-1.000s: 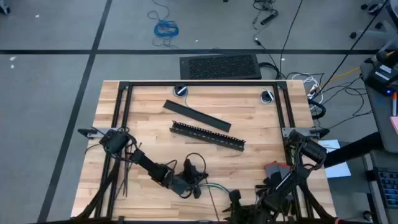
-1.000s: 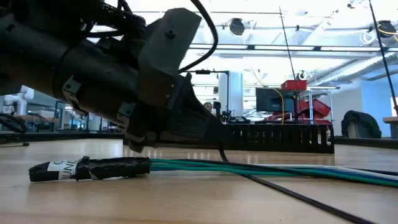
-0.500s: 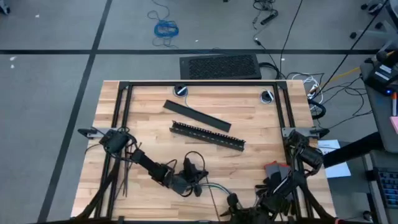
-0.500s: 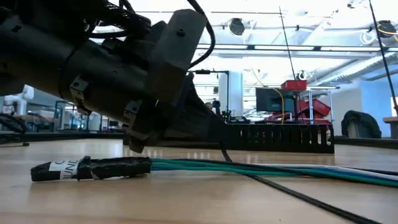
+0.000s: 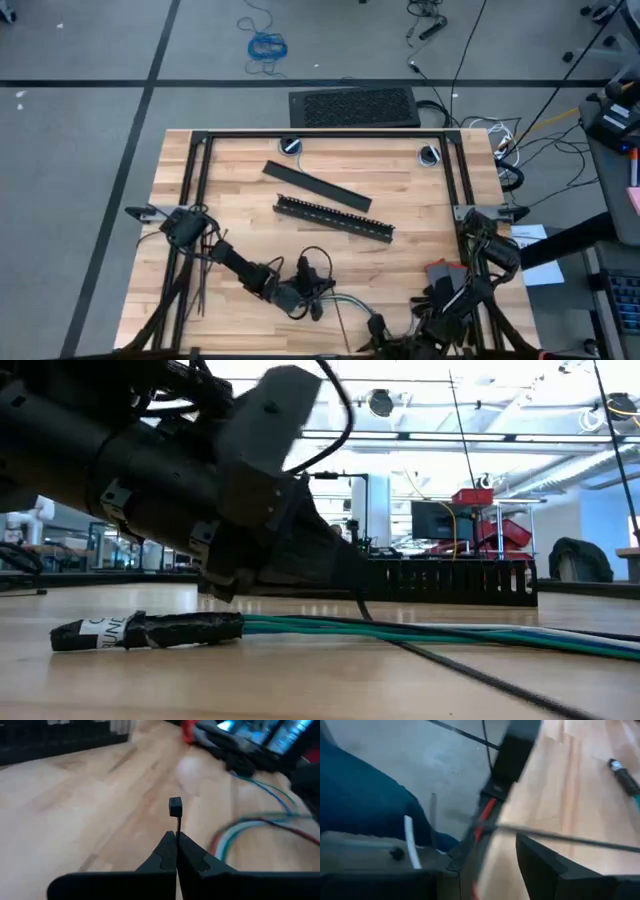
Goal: Ziptie cables
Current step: Wrap the cable wires with the black zip tie
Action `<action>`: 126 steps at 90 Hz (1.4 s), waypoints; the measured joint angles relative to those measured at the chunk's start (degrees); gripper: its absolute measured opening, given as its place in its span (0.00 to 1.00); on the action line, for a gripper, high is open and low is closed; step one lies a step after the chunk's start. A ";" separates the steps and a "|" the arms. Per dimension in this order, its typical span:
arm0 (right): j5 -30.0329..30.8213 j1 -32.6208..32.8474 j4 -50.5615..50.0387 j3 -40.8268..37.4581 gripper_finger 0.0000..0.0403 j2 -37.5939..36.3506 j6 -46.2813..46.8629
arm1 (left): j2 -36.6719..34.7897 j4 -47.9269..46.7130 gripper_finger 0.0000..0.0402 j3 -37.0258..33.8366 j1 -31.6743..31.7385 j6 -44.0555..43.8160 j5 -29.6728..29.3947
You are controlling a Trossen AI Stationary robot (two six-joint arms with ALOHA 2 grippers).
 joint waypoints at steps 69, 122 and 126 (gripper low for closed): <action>3.92 0.20 -11.33 11.93 0.32 7.98 -3.38 | 0.00 0.74 0.00 0.00 2.34 -6.19 -2.68; 8.62 -0.86 -8.00 11.84 0.32 8.09 -9.56 | 0.00 0.64 0.00 0.00 2.27 -8.00 -2.68; 9.79 -0.78 -7.88 11.84 0.32 8.09 -9.32 | 0.00 0.61 0.00 0.00 2.06 -9.21 -2.71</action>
